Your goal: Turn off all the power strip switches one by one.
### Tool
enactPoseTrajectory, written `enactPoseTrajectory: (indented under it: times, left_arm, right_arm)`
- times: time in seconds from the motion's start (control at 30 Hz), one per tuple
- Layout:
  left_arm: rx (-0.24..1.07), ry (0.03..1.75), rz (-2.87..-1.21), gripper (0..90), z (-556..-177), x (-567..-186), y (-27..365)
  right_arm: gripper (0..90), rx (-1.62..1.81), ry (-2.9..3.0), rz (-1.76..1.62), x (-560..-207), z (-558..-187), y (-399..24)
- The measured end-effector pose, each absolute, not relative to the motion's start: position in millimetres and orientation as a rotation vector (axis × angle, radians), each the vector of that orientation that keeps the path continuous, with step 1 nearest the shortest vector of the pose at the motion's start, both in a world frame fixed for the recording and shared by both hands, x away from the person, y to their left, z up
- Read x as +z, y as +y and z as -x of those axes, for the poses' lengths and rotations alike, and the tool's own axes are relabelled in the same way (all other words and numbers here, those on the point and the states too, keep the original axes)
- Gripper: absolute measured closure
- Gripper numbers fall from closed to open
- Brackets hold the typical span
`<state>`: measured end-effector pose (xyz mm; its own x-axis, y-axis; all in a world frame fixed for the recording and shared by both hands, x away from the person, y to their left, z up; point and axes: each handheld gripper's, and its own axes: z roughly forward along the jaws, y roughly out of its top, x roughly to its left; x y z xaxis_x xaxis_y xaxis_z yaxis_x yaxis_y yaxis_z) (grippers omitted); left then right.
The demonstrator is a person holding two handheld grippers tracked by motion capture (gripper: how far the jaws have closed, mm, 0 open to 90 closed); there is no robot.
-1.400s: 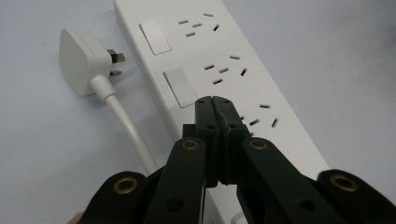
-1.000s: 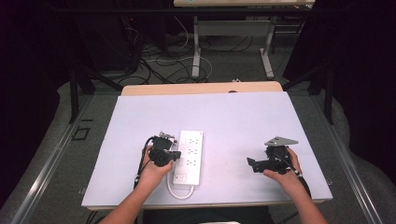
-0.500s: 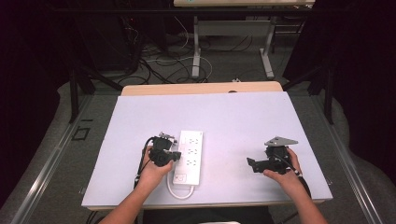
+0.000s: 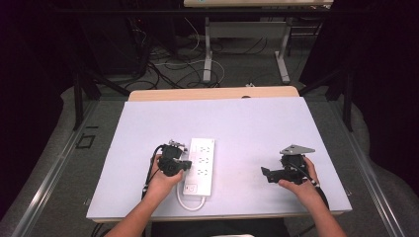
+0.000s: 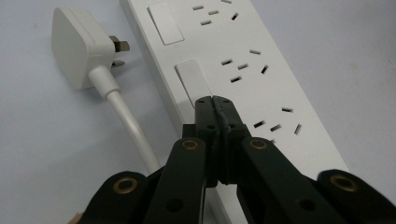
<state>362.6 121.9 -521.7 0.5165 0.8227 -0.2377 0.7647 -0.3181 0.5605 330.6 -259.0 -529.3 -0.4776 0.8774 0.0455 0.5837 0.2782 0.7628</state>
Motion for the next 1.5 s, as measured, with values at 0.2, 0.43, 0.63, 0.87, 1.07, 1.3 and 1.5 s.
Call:
enactPoseTrajectory:
  times: [0.2,0.43,0.63,0.87,1.07,1.3,1.5]
  left_arm:
    - [0.129,1.29,-2.142,90.0,-363,-523,120]
    - [0.117,1.304,-2.126,90.0,-363,-524,121]
    - [0.122,1.292,-2.132,90.0,-363,-524,121]
    - [0.13,1.295,-2.137,90.0,-364,-523,119]
    - [0.133,1.295,-2.136,90.0,-366,-519,118]
    - [0.146,1.276,-2.13,90.0,-370,-512,115]
    - [0.149,1.281,-2.112,90.0,-373,-506,113]
  right_arm:
    - [0.0,1.038,2.169,-1.324,-529,-330,-258]
    - [0.0,1.042,2.17,-1.323,-530,-330,-259]
    - [0.0,1.039,2.169,-1.318,-529,-331,-259]
    - [0.0,1.043,2.168,-1.329,-529,-330,-259]
    - [0.0,1.047,2.166,-1.325,-529,-330,-260]
    - [0.0,1.047,2.166,-1.321,-529,-331,-260]
    - [0.0,1.046,2.165,-1.322,-529,-331,-260]
